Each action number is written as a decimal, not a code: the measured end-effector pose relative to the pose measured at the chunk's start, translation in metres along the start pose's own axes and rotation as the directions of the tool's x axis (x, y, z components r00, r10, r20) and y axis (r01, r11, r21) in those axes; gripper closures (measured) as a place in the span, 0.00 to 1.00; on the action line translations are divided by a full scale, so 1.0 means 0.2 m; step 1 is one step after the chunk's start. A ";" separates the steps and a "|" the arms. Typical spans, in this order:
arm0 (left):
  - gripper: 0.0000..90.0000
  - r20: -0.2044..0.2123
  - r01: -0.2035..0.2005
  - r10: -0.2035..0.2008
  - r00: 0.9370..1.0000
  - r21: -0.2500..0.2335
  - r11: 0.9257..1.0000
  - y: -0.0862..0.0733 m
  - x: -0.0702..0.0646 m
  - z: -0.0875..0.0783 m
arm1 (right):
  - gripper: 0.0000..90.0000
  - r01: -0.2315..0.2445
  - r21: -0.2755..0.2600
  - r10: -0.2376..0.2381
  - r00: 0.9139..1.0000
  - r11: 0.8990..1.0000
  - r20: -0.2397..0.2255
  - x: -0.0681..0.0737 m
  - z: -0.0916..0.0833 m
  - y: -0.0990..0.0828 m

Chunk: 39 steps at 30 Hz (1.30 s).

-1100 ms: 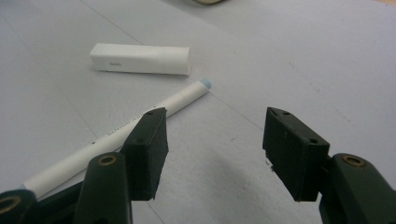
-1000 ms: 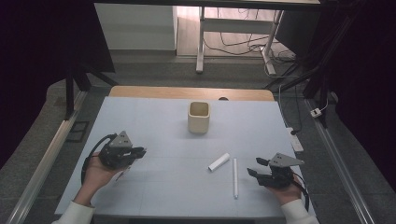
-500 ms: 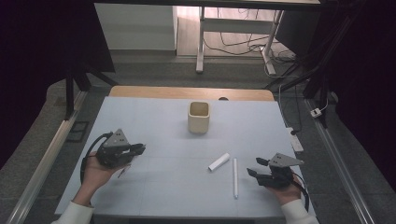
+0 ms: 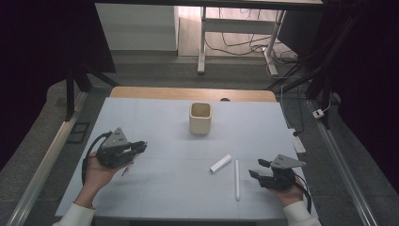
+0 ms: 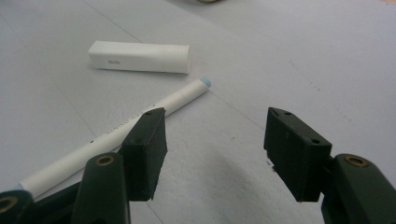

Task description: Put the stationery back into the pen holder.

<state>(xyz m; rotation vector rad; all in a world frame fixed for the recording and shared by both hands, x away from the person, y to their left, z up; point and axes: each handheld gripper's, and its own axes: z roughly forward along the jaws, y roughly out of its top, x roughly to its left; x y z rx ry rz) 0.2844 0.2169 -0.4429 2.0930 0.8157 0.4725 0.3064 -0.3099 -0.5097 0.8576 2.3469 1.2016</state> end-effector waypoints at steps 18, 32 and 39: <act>0.88 0.007 0.031 -0.031 0.999 -0.087 0.996 0.07 0.01 0.02 | 0.43 0.003 -0.010 -0.003 1.000 1.000 0.003 0.00 0.00 0.00; 0.88 0.016 0.026 -0.024 1.000 -0.119 0.993 0.13 0.00 0.06 | 0.43 0.003 -0.008 -0.003 1.000 1.000 0.003 0.00 0.00 0.00; 0.88 0.017 0.027 -0.025 1.000 -0.132 0.991 0.15 -0.01 0.08 | 0.43 0.004 -0.006 -0.004 1.000 1.000 0.003 0.00 0.00 0.00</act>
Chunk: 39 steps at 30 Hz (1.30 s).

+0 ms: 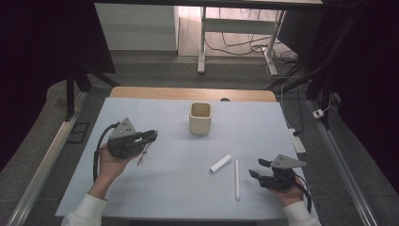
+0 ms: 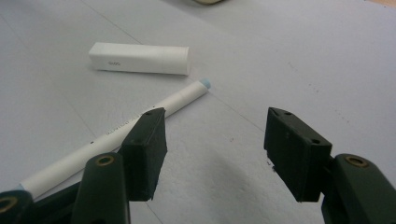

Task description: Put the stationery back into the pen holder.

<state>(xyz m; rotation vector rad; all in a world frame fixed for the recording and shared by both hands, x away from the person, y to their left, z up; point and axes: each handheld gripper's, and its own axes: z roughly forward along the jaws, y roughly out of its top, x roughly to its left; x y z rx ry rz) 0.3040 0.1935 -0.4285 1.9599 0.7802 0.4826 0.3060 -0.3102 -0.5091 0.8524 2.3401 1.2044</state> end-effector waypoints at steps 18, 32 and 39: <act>0.88 0.005 -0.003 0.003 1.000 -0.029 1.000 0.05 -0.01 0.05 | 0.43 0.000 0.000 0.000 1.000 1.000 0.002 0.00 0.00 0.00; 0.88 0.028 -0.003 0.004 1.000 -0.058 0.998 0.10 -0.02 0.12 | 0.43 -0.002 0.000 0.002 1.000 1.000 0.004 0.00 0.00 0.00; 0.88 0.042 -0.004 0.007 0.999 -0.073 0.997 0.14 -0.02 0.16 | 0.43 -0.001 0.003 0.001 1.000 1.000 0.004 0.00 0.00 0.00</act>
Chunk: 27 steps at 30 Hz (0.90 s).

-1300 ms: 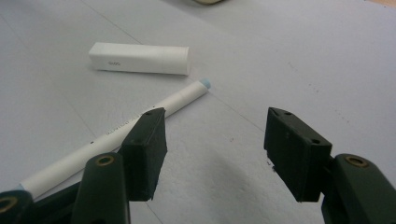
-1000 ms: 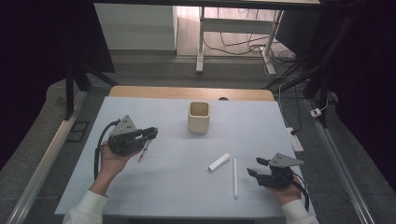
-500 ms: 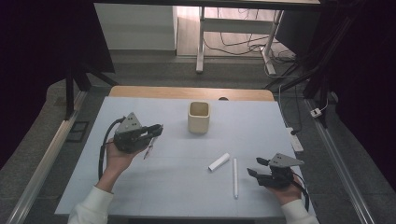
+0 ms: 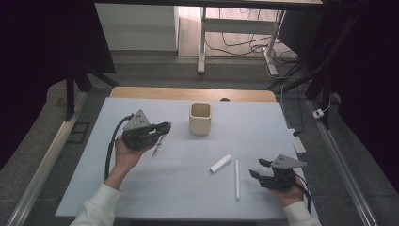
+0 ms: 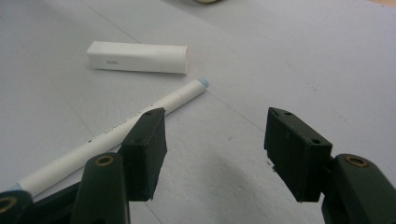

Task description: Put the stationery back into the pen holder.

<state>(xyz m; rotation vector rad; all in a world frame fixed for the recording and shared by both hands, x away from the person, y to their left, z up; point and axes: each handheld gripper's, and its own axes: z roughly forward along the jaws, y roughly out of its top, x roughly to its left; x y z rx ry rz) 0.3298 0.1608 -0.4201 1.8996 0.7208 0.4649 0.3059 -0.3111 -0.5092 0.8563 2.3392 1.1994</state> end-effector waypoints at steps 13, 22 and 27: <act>0.88 0.033 0.002 -0.001 0.999 -0.020 1.000 0.08 0.00 0.08 | 0.43 0.000 -0.004 0.000 1.000 1.000 0.010 0.00 0.00 0.00; 0.88 0.057 -0.003 0.005 0.998 -0.027 1.000 0.12 0.01 0.12 | 0.43 0.001 -0.006 -0.001 1.000 1.000 0.005 0.00 0.00 0.00; 0.88 0.067 -0.002 0.003 0.998 -0.027 1.000 0.14 0.01 0.15 | 0.43 0.005 0.002 -0.005 1.000 1.000 0.010 0.00 0.00 0.00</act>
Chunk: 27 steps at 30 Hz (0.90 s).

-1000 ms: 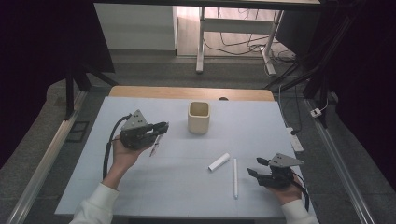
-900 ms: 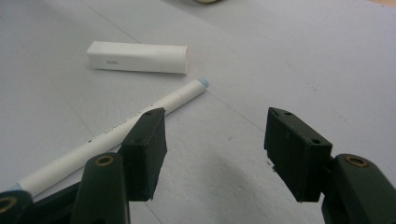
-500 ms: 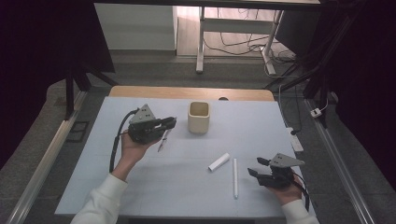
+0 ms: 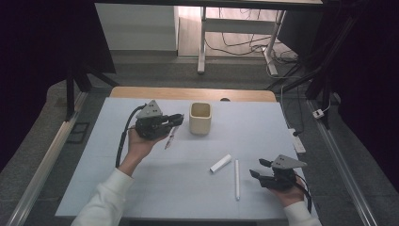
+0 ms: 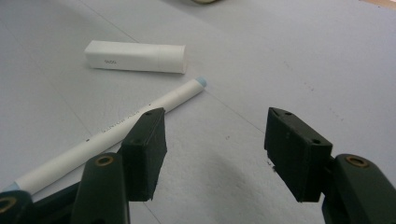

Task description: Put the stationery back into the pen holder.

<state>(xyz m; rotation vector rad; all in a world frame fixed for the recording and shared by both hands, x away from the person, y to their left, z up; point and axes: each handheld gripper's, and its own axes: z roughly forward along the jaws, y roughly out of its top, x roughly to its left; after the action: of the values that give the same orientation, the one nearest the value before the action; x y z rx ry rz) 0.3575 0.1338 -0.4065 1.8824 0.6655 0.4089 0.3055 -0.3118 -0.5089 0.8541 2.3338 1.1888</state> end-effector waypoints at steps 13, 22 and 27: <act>0.88 -0.003 0.005 -0.005 1.000 -0.006 1.000 0.04 0.03 0.06 | 0.43 -0.003 -0.003 0.003 1.000 1.000 0.007 0.00 0.00 0.00; 0.88 0.003 0.016 -0.015 1.000 -0.026 1.000 0.08 0.05 0.08 | 0.43 -0.004 -0.004 0.004 1.000 1.000 0.008 0.00 0.00 0.00; 0.88 0.003 0.015 -0.015 1.000 -0.028 1.000 0.10 0.05 0.09 | 0.43 -0.004 -0.002 0.004 1.000 1.000 0.009 0.00 0.00 0.00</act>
<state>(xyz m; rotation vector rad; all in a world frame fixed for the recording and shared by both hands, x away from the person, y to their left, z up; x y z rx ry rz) 0.3819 0.1207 -0.3952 1.8505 0.6686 0.4037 0.3056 -0.3120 -0.5098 0.8623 2.3252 1.1862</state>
